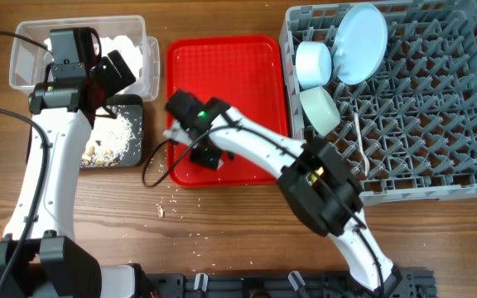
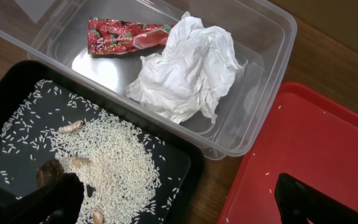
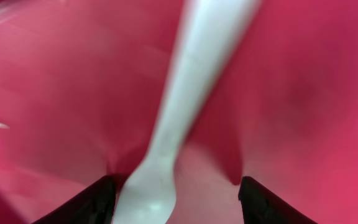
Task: Sort waste into correct bins and load items into the dishwasher rack
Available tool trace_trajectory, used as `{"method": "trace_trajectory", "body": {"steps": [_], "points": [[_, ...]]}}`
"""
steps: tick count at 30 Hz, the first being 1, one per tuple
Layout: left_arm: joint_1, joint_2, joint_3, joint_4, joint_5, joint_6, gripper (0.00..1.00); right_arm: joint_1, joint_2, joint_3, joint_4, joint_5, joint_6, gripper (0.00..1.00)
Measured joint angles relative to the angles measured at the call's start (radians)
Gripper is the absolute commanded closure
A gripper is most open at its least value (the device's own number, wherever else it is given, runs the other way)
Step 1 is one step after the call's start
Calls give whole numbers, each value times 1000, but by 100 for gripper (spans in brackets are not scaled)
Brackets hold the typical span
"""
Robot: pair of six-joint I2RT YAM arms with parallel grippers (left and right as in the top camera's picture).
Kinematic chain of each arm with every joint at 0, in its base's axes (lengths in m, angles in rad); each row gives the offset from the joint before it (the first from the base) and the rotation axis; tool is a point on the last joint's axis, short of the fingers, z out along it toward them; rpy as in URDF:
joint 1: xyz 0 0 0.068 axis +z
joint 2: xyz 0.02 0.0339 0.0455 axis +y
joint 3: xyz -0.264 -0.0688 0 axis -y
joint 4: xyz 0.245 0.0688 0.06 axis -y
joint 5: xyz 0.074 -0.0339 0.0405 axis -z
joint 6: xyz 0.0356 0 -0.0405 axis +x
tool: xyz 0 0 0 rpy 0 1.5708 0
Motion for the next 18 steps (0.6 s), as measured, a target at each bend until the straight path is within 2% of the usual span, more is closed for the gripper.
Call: {"method": "trace_trajectory", "body": {"steps": [1,3,9,18], "points": [[0,0,0,0,0,0,0,-13,0,0,-13,1,13,47],[0,0,0,0,0,0,0,-51,0,0,-30,1,31,60],[0,0,0,0,0,0,0,-76,0,-1,-23,-2,53,84],[0,0,0,0,0,0,0,-75,0,7,-31,-2,55,87]]}}
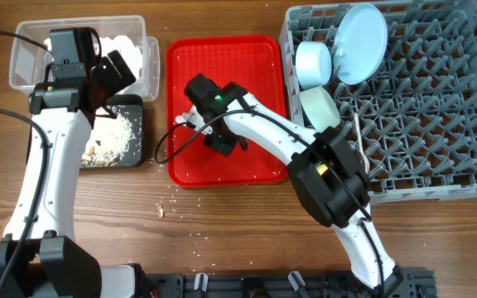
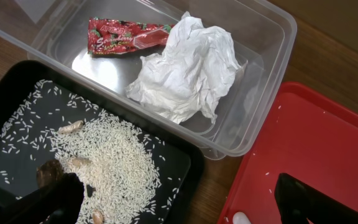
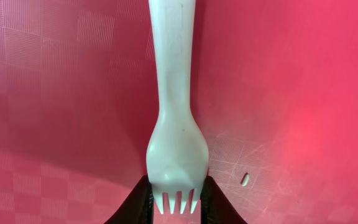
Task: Sort waste into correct bins and load items into the dishwasher rack
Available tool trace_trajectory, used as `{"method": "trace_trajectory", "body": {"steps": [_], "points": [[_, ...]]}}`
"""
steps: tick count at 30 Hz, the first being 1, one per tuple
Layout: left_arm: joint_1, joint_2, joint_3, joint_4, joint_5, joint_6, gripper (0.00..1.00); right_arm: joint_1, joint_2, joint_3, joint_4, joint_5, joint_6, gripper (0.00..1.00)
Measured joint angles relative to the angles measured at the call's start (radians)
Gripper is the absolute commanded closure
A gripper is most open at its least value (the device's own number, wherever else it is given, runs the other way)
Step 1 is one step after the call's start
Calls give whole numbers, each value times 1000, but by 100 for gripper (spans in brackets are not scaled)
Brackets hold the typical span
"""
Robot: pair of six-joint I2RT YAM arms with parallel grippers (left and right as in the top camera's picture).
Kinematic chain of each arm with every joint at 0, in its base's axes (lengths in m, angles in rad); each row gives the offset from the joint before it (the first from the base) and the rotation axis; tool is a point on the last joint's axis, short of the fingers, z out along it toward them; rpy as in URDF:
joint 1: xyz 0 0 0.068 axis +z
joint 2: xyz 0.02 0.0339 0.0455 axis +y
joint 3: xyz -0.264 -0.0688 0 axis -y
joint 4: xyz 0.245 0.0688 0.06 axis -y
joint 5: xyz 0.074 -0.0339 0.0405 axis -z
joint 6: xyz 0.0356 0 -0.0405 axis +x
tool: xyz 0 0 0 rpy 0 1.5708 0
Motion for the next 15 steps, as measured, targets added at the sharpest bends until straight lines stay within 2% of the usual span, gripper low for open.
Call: {"method": "trace_trajectory", "body": {"steps": [8,11,15], "points": [[0,0,0,0,0,0,0,-69,-19,13,-36,3,5,82],[0,0,0,0,0,0,0,-122,-84,13,-50,3,26,82],[0,0,0,0,0,0,0,-205,-254,14,-82,2,80,79]]}}
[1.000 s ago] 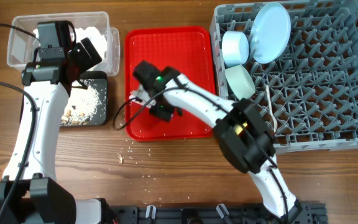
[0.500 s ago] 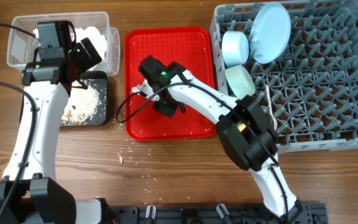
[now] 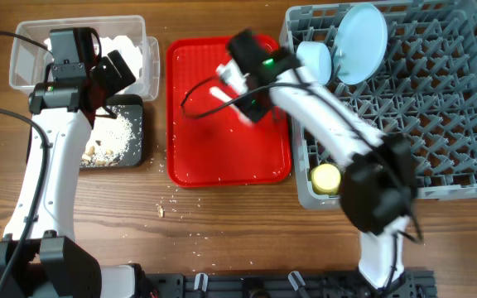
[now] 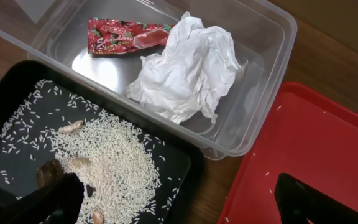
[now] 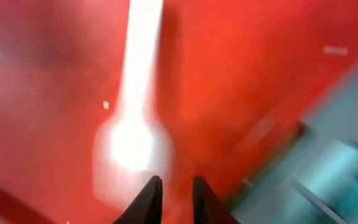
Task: Sort waste into correct bins and load items into the dishwasher rack
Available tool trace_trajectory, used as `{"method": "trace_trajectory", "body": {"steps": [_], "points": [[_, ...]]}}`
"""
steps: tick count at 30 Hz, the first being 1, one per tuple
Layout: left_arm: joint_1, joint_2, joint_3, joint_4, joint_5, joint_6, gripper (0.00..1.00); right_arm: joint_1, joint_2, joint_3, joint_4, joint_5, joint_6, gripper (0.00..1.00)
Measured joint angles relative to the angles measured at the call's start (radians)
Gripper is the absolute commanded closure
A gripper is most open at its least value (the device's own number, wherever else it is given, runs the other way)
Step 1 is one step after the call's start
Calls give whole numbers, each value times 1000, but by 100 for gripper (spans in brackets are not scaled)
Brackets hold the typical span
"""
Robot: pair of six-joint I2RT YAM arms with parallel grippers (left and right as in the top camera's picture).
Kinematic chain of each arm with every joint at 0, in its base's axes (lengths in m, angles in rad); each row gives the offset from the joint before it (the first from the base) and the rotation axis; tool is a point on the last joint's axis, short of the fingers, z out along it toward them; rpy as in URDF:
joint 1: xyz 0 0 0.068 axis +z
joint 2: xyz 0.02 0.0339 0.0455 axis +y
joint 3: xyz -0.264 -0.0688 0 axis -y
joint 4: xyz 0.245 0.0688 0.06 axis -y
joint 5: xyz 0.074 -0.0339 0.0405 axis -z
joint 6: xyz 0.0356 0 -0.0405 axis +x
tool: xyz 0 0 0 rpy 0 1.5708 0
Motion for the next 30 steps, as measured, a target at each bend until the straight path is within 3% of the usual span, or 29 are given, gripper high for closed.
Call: {"method": "trace_trajectory", "body": {"steps": [6,11,14,19,23,30], "points": [[0,0,0,0,0,0,0,-121,-266,6,-37,-34,74,68],[0,0,0,0,0,0,0,-146,-354,15,42,-182,114,56],[0,0,0,0,0,0,0,-124,-300,15,58,-248,176,55],[0,0,0,0,0,0,0,-43,-35,8,61,-306,431,55],[0,0,0,0,0,0,0,-12,105,4,49,-317,555,51],[0,0,0,0,0,0,0,31,195,4,34,-312,687,50]]}}
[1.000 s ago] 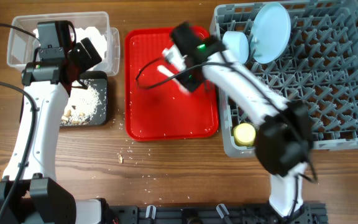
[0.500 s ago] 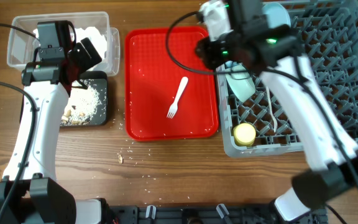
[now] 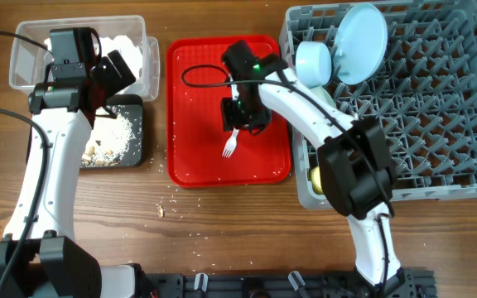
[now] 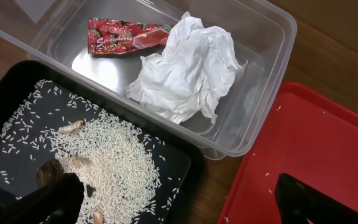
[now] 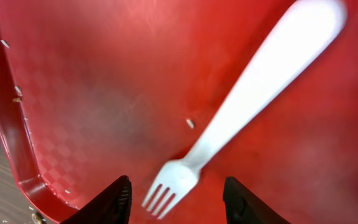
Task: Sort waste into correct bins and load items into the dishwasher rack
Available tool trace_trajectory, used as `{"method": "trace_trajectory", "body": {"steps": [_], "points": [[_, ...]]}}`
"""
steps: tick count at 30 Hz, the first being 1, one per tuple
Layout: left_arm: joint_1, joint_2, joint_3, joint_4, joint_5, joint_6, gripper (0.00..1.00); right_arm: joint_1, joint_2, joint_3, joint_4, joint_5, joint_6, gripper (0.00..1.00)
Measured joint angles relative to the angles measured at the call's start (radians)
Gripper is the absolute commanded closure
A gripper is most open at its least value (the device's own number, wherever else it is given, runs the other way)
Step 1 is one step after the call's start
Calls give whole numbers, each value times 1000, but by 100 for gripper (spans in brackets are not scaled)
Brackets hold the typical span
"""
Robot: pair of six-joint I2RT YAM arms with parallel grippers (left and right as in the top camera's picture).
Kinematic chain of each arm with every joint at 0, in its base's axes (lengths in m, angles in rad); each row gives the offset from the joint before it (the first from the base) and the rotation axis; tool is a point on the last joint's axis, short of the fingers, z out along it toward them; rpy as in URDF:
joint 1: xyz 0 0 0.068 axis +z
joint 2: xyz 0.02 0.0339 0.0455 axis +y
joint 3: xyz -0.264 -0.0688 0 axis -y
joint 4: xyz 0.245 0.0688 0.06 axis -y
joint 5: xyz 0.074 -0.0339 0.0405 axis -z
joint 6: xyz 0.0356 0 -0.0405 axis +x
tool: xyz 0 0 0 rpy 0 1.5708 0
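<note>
A white plastic fork (image 3: 230,146) lies on the red tray (image 3: 197,161), tines toward the tray's front edge. My right gripper (image 3: 241,114) hangs just above it, open. In the right wrist view the fork (image 5: 253,99) runs diagonally and its tines sit between the spread fingertips without touching them; the right gripper (image 5: 176,185) holds nothing. The grey dishwasher rack (image 3: 437,165) at the right carries a blue plate (image 3: 361,31), a blue cup (image 3: 313,62) and a pale green cup (image 3: 320,108). My left gripper (image 3: 110,70) is open and empty.
A clear bin (image 4: 263,68) holds crumpled white paper (image 4: 188,68) and a red wrapper (image 4: 126,35). A black tray (image 4: 17,99) in front of it holds spilled rice (image 4: 114,155) and scraps. The left gripper (image 4: 179,196) hovers over the black tray's corner. Crumbs dot the wooden table (image 3: 189,223).
The fork was in my shut right gripper near the tray's far right corner by the rack. Now it lies on the middle of the tray and the gripper is open above it.
My right gripper stood open around the fork at the tray's front left. Then it was shut on the fork's tines end. Then it held the fork near the rack side of the tray. Now the fork lies loose on the tray. The left arm has stayed still.
</note>
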Motion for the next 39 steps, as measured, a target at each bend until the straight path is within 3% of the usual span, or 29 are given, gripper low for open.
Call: {"method": "trace_trajectory", "body": {"steps": [11,34,37,39], "points": [[0,0,0,0,0,0,0,18,44,0,-32,11,103,53],[0,0,0,0,0,0,0,-68,89,2,48,-96,112,67],[0,0,0,0,0,0,0,-68,89,2,59,-95,111,75],[0,0,0,0,0,0,0,-68,90,2,64,-95,106,95]]}}
